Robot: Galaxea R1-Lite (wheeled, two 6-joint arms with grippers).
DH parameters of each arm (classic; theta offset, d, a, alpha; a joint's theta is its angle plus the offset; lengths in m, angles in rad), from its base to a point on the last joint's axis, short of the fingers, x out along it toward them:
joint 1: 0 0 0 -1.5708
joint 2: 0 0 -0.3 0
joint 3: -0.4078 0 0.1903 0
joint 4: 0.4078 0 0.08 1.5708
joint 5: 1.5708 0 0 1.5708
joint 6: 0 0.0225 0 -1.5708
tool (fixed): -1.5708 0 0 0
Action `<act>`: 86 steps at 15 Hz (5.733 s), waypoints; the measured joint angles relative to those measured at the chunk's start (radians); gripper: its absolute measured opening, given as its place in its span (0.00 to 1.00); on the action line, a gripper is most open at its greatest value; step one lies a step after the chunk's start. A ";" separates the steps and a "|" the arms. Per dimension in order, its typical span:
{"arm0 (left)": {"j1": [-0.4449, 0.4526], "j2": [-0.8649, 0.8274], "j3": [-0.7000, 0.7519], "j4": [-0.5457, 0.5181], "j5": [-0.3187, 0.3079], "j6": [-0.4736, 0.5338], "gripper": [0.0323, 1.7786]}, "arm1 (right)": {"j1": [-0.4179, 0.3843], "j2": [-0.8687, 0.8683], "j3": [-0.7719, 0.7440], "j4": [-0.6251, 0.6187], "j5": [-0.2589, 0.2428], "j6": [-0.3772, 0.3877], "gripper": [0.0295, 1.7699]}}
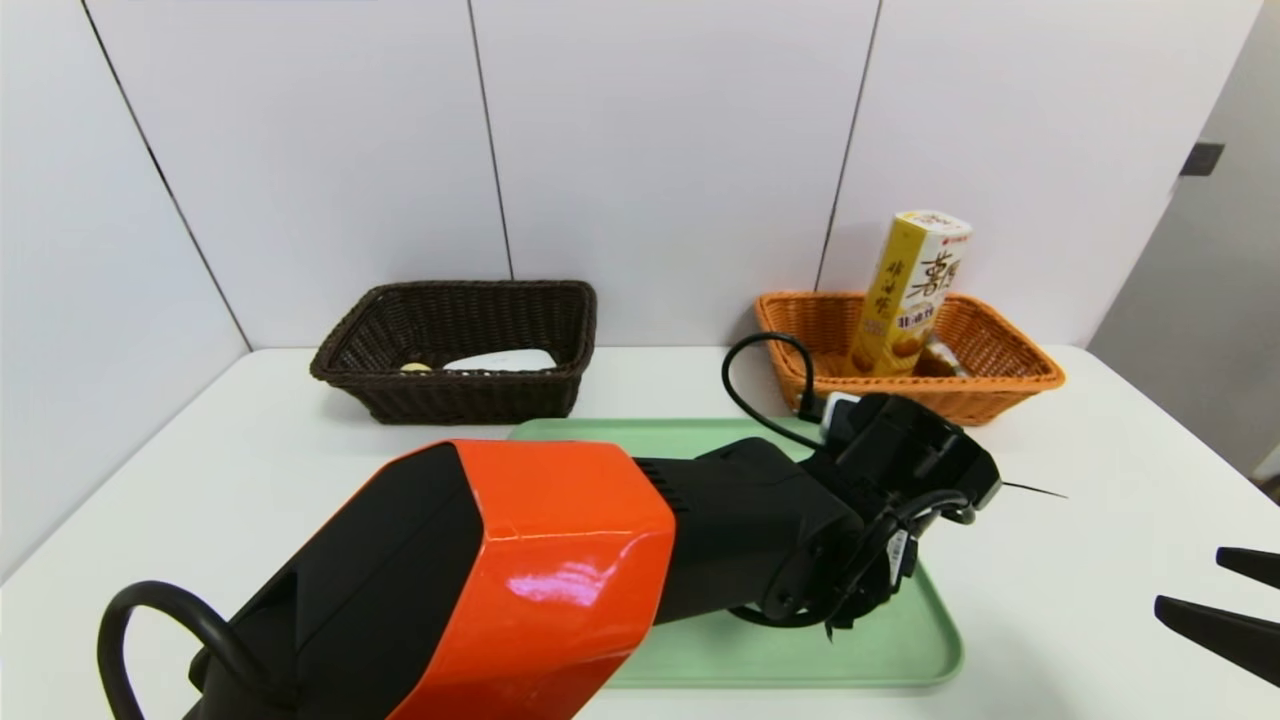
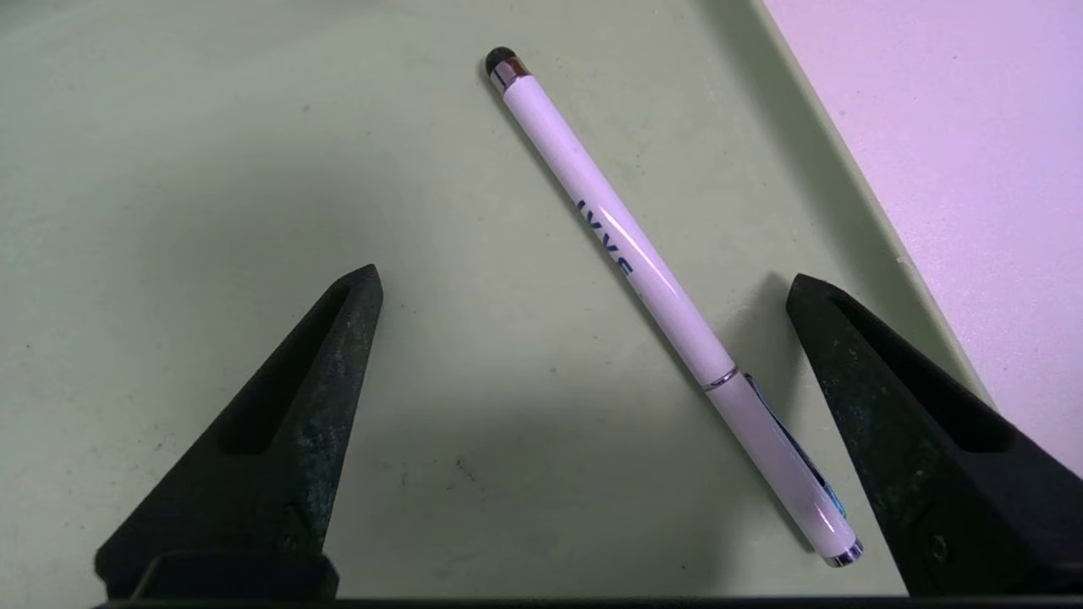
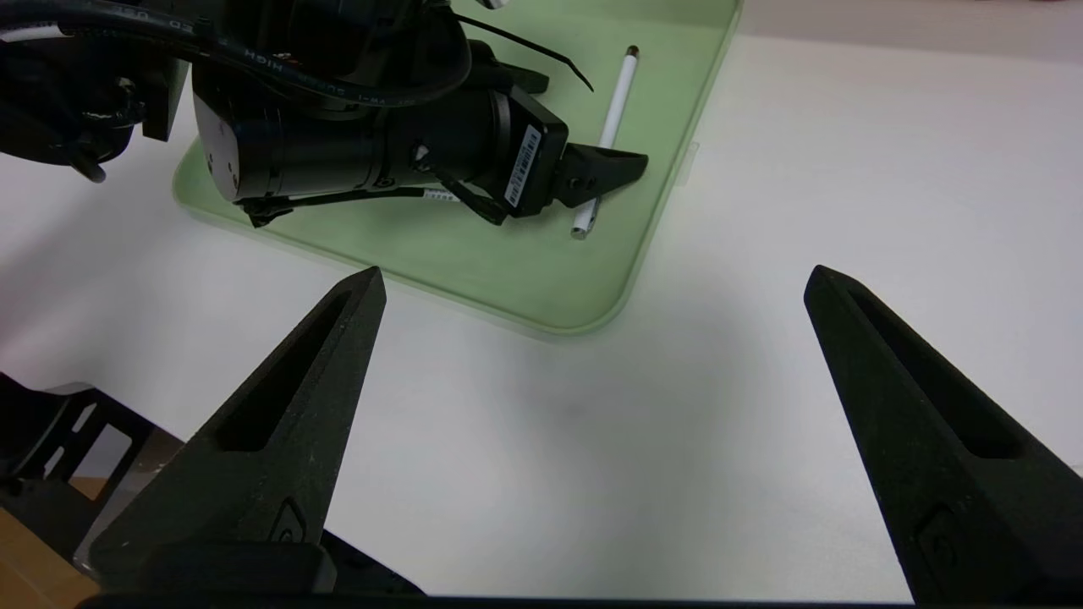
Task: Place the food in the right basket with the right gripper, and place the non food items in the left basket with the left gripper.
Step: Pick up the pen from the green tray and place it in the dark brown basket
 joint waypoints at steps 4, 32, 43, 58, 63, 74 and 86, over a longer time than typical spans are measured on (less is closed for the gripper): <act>0.000 0.000 0.000 0.001 0.001 0.003 0.59 | 0.000 -0.001 -0.003 0.000 0.000 0.000 0.97; 0.064 -0.191 0.005 0.234 -0.006 -0.002 0.01 | 0.000 0.002 -0.010 -0.001 0.008 0.000 0.97; 0.274 -0.303 0.108 0.327 -0.008 -0.010 0.70 | 0.000 0.000 -0.004 -0.001 0.009 0.002 0.97; 0.347 -0.186 0.161 0.314 -0.026 -0.082 0.91 | 0.000 0.001 -0.010 -0.001 0.006 -0.001 0.97; 0.352 -0.187 0.161 0.316 -0.067 -0.094 0.91 | 0.001 0.001 -0.010 -0.001 0.003 0.000 0.97; 0.371 -0.184 0.169 0.318 -0.121 -0.127 0.73 | 0.000 -0.001 -0.008 -0.001 0.001 0.000 0.97; 0.349 -0.194 0.172 0.332 -0.036 -0.120 0.03 | 0.000 -0.003 -0.019 -0.001 0.004 0.000 0.97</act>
